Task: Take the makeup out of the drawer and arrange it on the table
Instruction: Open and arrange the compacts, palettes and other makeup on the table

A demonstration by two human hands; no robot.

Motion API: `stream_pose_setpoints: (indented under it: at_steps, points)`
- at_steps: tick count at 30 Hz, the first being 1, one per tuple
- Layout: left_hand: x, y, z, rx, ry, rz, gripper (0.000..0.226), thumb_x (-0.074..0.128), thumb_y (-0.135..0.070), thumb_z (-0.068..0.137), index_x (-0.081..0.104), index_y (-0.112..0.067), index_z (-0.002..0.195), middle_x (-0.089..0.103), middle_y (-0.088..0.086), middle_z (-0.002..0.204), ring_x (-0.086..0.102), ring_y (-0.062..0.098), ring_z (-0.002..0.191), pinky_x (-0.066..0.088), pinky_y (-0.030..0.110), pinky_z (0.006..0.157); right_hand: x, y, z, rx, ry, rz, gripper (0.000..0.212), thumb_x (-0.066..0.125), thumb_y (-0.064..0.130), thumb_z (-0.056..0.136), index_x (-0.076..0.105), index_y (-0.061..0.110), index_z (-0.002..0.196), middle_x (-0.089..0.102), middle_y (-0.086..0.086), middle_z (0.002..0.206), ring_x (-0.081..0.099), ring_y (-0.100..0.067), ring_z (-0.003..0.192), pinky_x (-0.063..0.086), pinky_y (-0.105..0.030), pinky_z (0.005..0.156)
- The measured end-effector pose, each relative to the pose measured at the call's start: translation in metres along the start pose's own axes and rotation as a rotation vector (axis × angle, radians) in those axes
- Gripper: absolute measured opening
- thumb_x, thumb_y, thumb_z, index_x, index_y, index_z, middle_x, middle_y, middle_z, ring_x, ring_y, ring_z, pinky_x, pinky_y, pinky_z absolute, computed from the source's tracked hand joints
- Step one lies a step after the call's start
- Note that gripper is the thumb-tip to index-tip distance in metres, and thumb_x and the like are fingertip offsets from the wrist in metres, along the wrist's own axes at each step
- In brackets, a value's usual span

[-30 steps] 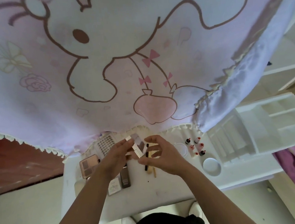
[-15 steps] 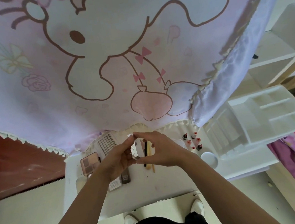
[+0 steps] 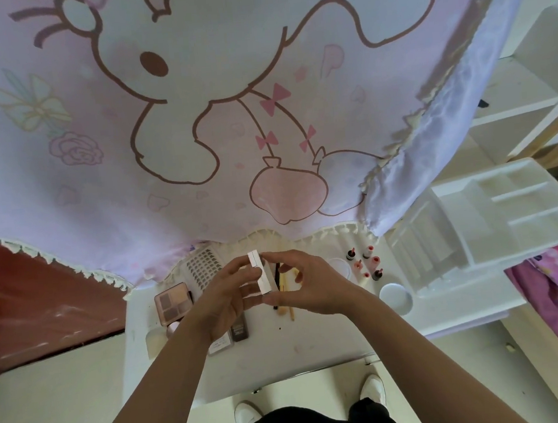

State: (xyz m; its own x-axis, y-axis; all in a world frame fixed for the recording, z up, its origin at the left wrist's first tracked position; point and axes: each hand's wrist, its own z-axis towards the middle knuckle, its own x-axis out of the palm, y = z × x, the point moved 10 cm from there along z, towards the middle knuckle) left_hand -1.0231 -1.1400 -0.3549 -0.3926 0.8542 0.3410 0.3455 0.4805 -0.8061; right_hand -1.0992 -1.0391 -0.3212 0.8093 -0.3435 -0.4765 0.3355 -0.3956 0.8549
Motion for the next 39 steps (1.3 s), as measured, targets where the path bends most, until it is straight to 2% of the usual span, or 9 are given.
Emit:
stream_pose_setpoints:
  at_steps: [4,10,14,18,24,29,33,36,39]
  points:
    - [-0.008,-0.008,0.000,0.055,-0.073,-0.039,0.041,0.072,-0.012,0.075,0.061,-0.009,0.114,0.073,0.017,0.104,0.070,0.033,0.098,0.058,0.039,0.081,0.003,-0.016,0.001,0.102,-0.025,0.136,0.055,0.068,0.059,0.084,0.060,0.040,0.135,0.067,0.014,0.125,0.065,-0.004,0.109,0.054,-0.037,0.099]
    - [-0.004,-0.013,0.000,0.080,-0.061,-0.063,0.042,0.069,-0.006,0.075,0.058,-0.010,0.115,0.072,0.014,0.092,0.070,0.033,0.093,0.058,0.040,0.082,0.005,-0.028,0.005,0.149,-0.069,0.297,0.046,0.077,0.055,0.072,0.069,0.043,0.116,0.075,0.011,0.106,0.073,-0.009,0.096,0.058,-0.041,0.094]
    - [-0.008,-0.010,0.001,0.083,-0.095,-0.056,0.033,0.060,0.005,0.090,0.055,-0.004,0.121,0.072,0.023,0.106,0.069,0.038,0.102,0.059,0.040,0.082,0.007,-0.028,0.003,0.149,-0.088,0.396,0.051,0.072,0.052,0.076,0.071,0.031,0.123,0.077,0.005,0.105,0.073,-0.013,0.097,0.059,-0.041,0.091]
    - [-0.007,-0.009,0.002,0.085,-0.086,-0.104,0.036,0.068,-0.004,0.084,0.058,-0.006,0.118,0.072,0.020,0.101,0.069,0.035,0.099,0.058,0.039,0.081,0.008,-0.025,0.004,0.135,-0.085,0.351,0.051,0.074,0.054,0.076,0.070,0.036,0.124,0.077,0.007,0.103,0.072,-0.009,0.100,0.056,-0.040,0.098]
    - [-0.004,-0.009,0.003,0.075,-0.048,-0.106,0.033,0.062,-0.006,0.088,0.056,-0.005,0.120,0.071,0.020,0.105,0.069,0.034,0.098,0.058,0.040,0.082,0.006,-0.026,0.002,0.141,-0.093,0.387,0.056,0.074,0.056,0.077,0.069,0.031,0.126,0.077,0.006,0.107,0.071,-0.010,0.104,0.055,-0.043,0.100]
    - [-0.003,-0.012,0.006,0.100,-0.071,-0.077,0.028,0.063,-0.008,0.078,0.056,-0.010,0.105,0.068,0.014,0.090,0.068,0.029,0.086,0.058,0.039,0.076,0.004,-0.024,0.001,0.140,-0.122,0.369,0.043,0.075,0.046,0.082,0.072,0.032,0.123,0.077,0.007,0.103,0.071,-0.012,0.101,0.057,-0.039,0.097]
    - [-0.001,-0.013,0.006,0.105,-0.052,-0.116,0.026,0.065,-0.011,0.079,0.055,-0.010,0.103,0.068,0.016,0.096,0.068,0.031,0.091,0.056,0.049,0.087,0.002,-0.023,0.000,0.136,-0.135,0.390,0.038,0.071,0.044,0.087,0.072,0.031,0.123,0.076,0.008,0.109,0.070,-0.009,0.100,0.056,-0.032,0.093]
    - [-0.001,-0.012,0.006,0.083,-0.087,-0.115,0.018,0.069,-0.013,0.084,0.059,-0.009,0.098,0.067,0.021,0.104,0.067,0.037,0.099,0.053,0.055,0.095,0.000,-0.022,-0.002,0.133,-0.136,0.435,0.048,0.068,0.053,0.080,0.072,0.031,0.122,0.076,0.008,0.108,0.070,-0.008,0.098,0.054,-0.025,0.086]
    - [-0.005,-0.009,0.006,0.060,-0.148,-0.127,0.010,0.067,-0.017,0.089,0.062,-0.009,0.091,0.065,0.024,0.107,0.064,0.044,0.109,0.052,0.057,0.096,-0.001,-0.023,-0.003,0.134,-0.130,0.438,0.053,0.065,0.054,0.075,0.073,0.031,0.121,0.077,0.007,0.104,0.071,-0.010,0.095,0.055,-0.027,0.085]
